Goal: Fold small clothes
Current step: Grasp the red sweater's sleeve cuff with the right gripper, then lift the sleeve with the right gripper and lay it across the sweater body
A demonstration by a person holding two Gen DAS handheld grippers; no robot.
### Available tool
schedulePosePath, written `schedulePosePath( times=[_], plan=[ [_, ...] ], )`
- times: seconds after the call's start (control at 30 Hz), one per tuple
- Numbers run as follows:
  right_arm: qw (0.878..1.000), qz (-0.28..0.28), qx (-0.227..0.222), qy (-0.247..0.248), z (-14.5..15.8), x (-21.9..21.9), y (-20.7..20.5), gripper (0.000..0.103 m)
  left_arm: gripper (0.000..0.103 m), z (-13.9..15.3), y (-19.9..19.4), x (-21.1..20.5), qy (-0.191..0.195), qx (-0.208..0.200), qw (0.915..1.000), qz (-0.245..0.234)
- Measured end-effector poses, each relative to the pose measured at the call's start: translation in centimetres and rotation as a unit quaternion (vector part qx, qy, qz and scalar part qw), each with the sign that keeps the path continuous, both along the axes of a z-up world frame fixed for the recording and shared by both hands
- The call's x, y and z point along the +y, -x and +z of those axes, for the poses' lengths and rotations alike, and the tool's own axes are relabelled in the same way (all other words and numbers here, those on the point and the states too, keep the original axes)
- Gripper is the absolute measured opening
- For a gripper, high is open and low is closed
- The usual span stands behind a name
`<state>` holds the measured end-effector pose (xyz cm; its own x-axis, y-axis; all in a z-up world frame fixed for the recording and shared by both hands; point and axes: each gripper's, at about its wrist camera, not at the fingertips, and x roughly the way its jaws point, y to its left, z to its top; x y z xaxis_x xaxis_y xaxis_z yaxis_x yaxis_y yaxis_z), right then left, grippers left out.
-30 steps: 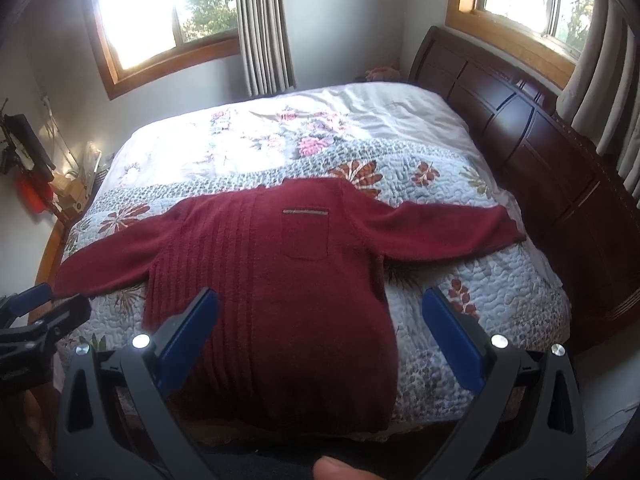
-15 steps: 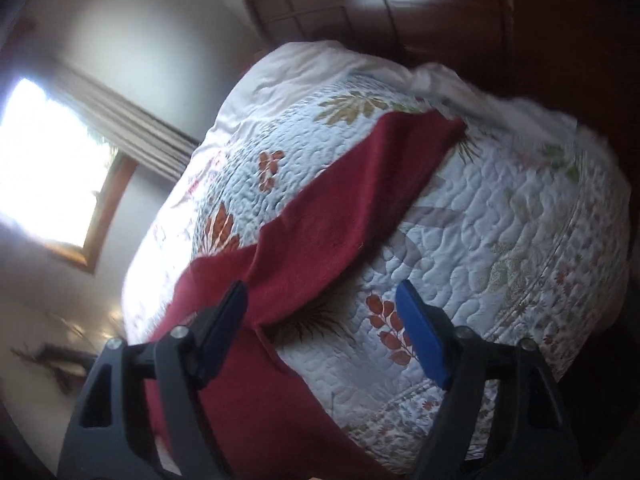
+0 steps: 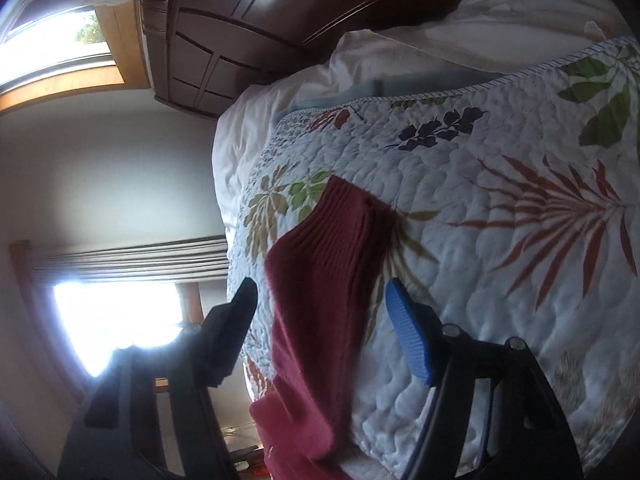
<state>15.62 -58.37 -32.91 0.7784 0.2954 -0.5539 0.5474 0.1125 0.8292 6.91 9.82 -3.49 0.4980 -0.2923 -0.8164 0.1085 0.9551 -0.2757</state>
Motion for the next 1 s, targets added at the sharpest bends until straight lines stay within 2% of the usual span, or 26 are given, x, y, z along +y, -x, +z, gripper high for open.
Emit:
schedulePosePath(
  times=[0.23, 0.33, 0.4, 0.43, 0.47, 0.5, 0.6, 0.7, 0.83, 0.93, 1.0],
  plan=[
    [1.000, 0.016, -0.002, 0.005, -1.4, -0.7, -2.1, 0.066, 0.099, 0.1, -0.3, -1.3, -0.001, 0.010, 0.9998, 0.016],
    [1.000, 0.026, -0.001, 0.001, -1.7, -0.9, -2.9, 0.052, 0.099, 0.0, -0.5, -1.7, 0.006, 0.016, 0.9996, 0.023],
    [0.999, 0.033, -0.002, -0.002, -1.7, -1.0, -3.1, 0.030, 0.099, 0.0, -0.5, -1.9, 0.014, 0.017, 0.9994, 0.027],
    [0.999, 0.036, 0.001, 0.001, -1.6, -1.1, -3.1, 0.024, 0.099, -0.1, -0.6, -2.0, 0.019, 0.019, 0.9992, 0.029],
    [0.999, 0.039, 0.001, 0.004, -1.4, -1.2, -3.0, 0.014, 0.099, -0.2, -0.6, -1.9, 0.025, 0.021, 0.9990, 0.031],
    [0.999, 0.041, -0.001, 0.010, -1.0, -1.3, -3.0, 0.011, 0.099, -0.3, -0.6, -1.8, 0.033, 0.026, 0.9986, 0.033],
    [0.999, 0.041, -0.008, 0.028, 0.6, -1.9, -2.3, 0.010, 0.099, -0.9, -0.8, -0.9, 0.072, 0.046, 0.9954, 0.044],
    [0.997, 0.053, -0.017, 0.056, 2.8, -2.1, -1.9, 0.010, 0.099, -1.6, -0.8, 1.0, 0.138, 0.051, 0.9871, 0.062],
    [0.990, 0.082, -0.028, 0.112, 6.8, -1.4, -2.4, 0.009, 0.099, -2.1, -1.2, 3.3, 0.182, 0.045, 0.9781, 0.089],
    [0.979, 0.104, -0.041, 0.169, 10.4, 0.0, -3.2, 0.009, 0.099, -3.0, -1.6, 5.7, 0.247, 0.028, 0.9617, 0.115],
    [0.970, 0.118, -0.048, 0.209, 13.0, 1.4, -3.7, 0.009, 0.099, -3.5, -2.0, 7.2, 0.273, 0.017, 0.9530, 0.129]
  ],
)
